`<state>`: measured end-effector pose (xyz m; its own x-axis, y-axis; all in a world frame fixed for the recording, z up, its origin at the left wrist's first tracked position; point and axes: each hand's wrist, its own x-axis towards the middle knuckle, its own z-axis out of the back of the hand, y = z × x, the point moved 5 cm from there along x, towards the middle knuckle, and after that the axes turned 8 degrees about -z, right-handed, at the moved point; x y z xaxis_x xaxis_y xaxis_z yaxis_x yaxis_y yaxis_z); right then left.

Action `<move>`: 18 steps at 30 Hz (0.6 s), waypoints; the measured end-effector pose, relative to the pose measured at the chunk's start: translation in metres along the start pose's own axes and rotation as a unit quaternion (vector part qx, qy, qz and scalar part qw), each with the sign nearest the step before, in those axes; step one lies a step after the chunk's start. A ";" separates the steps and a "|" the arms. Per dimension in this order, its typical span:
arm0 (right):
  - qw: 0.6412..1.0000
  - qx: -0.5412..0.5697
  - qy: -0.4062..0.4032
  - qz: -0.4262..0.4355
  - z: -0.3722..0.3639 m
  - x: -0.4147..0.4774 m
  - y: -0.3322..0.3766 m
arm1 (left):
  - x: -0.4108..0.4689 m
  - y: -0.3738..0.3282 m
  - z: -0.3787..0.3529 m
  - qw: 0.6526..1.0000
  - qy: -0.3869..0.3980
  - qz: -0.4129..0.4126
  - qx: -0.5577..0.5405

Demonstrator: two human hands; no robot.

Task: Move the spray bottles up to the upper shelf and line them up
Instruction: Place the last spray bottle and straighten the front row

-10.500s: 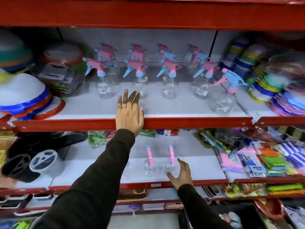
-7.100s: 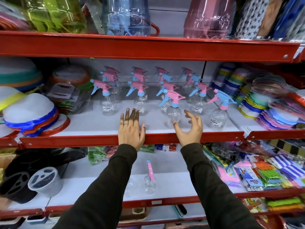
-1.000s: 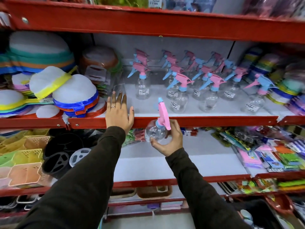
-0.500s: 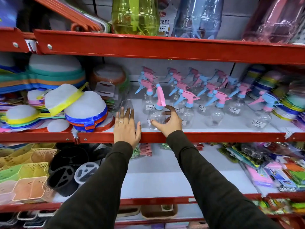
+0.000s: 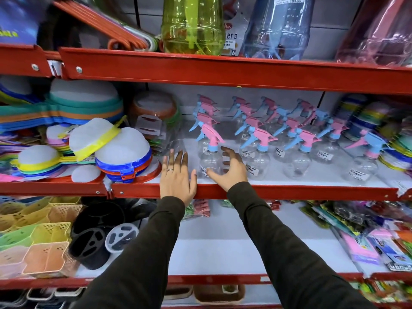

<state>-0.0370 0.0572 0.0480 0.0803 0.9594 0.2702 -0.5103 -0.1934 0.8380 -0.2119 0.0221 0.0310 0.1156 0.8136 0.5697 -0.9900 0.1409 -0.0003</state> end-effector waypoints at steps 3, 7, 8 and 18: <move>0.999 -0.014 -0.031 -0.006 0.003 -0.002 0.004 | 0.000 0.000 -0.001 1.000 0.006 0.000 0.005; 1.000 -0.018 -0.022 -0.005 0.001 0.000 0.002 | 0.000 0.001 -0.001 1.000 0.005 0.001 0.003; 1.000 -0.010 -0.021 -0.005 0.001 0.000 0.001 | 0.000 0.001 -0.001 1.000 0.004 0.001 0.002; 0.997 0.059 0.036 -0.031 -0.005 0.003 -0.009 | -0.002 0.000 0.000 1.000 0.013 0.001 -0.010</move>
<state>-0.0364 0.0632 0.0389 0.0440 0.9818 0.1845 -0.4022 -0.1517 0.9029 -0.2126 0.0208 0.0303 0.1158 0.8283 0.5483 -0.9886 0.1498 -0.0176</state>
